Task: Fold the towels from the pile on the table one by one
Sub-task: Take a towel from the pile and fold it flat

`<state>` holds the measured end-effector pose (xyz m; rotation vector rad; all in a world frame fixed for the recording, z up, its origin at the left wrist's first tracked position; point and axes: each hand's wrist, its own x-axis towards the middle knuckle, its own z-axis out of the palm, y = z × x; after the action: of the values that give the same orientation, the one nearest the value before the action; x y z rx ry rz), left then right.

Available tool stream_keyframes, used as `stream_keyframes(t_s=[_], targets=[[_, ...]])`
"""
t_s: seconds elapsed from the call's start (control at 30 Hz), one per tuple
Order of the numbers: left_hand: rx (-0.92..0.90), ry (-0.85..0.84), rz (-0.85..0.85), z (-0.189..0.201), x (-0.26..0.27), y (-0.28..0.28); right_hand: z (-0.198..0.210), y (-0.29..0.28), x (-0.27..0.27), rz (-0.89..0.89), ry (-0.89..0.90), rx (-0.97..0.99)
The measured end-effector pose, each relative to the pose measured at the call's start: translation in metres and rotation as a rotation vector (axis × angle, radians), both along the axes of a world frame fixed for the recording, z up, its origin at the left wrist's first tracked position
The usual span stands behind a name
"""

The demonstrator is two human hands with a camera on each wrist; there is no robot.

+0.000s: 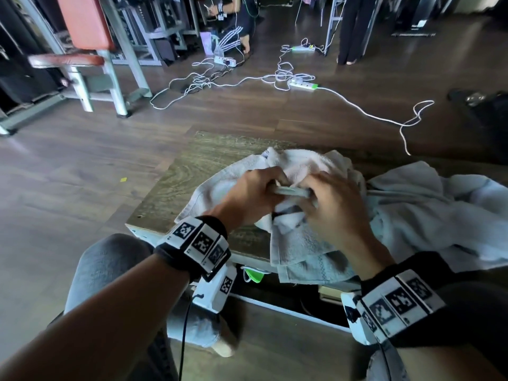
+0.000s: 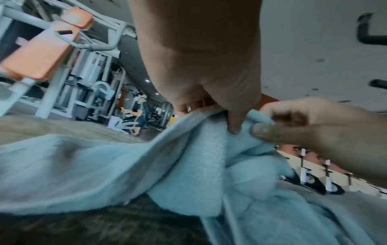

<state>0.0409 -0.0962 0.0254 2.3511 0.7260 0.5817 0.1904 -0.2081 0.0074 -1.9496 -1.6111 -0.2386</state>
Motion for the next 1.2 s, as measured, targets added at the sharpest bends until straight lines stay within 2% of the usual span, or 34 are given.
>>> stream_keyframes(t_s=[0.1, 0.23, 0.3, 0.47, 0.53, 0.6, 0.73, 0.83, 0.9, 1.0, 1.03, 1.1, 1.2], targets=[[0.122, 0.04, 0.189, -0.009, -0.02, 0.015, 0.009, 0.0, 0.003, -0.075, 0.099, 0.144], [0.093, 0.096, 0.421, -0.017, -0.047, 0.031, 0.008, -0.001, 0.017, -0.168, 0.262, 0.276], [0.084, 0.058, 0.39, -0.014, -0.05, 0.03, 0.002, -0.002, 0.022, -0.162, 0.234, 0.26], [0.078, -0.06, 0.038, -0.002, -0.022, 0.004, -0.008, -0.004, 0.001, 0.114, 0.154, 0.043], [0.112, -0.054, -0.032, -0.004, -0.008, -0.001, -0.014, -0.003, -0.005, 0.128, 0.101, 0.033], [0.135, -0.021, -0.006, -0.007, -0.003, 0.0, -0.014, -0.005, -0.001, 0.086, 0.068, 0.074], [0.114, 0.015, 0.238, -0.012, -0.018, 0.009, -0.005, -0.012, 0.017, -0.042, 0.192, 0.302], [0.118, 0.018, 0.363, -0.013, -0.029, 0.013, -0.001, -0.007, 0.016, -0.082, 0.234, 0.34], [0.126, -0.011, 0.333, -0.01, -0.029, 0.01, -0.002, -0.001, 0.006, 0.022, 0.223, 0.324], [0.111, -0.061, 0.177, 0.001, -0.023, 0.002, -0.005, 0.005, -0.015, 0.214, 0.226, 0.134], [0.119, -0.047, 0.121, 0.003, -0.021, -0.001, -0.007, 0.006, -0.02, 0.208, 0.166, 0.083], [0.134, 0.001, 0.095, 0.004, -0.02, -0.002, -0.007, 0.01, -0.022, 0.166, 0.058, 0.1], [0.133, 0.045, 0.247, -0.002, -0.034, 0.013, 0.002, 0.011, -0.014, 0.062, 0.068, 0.272]])
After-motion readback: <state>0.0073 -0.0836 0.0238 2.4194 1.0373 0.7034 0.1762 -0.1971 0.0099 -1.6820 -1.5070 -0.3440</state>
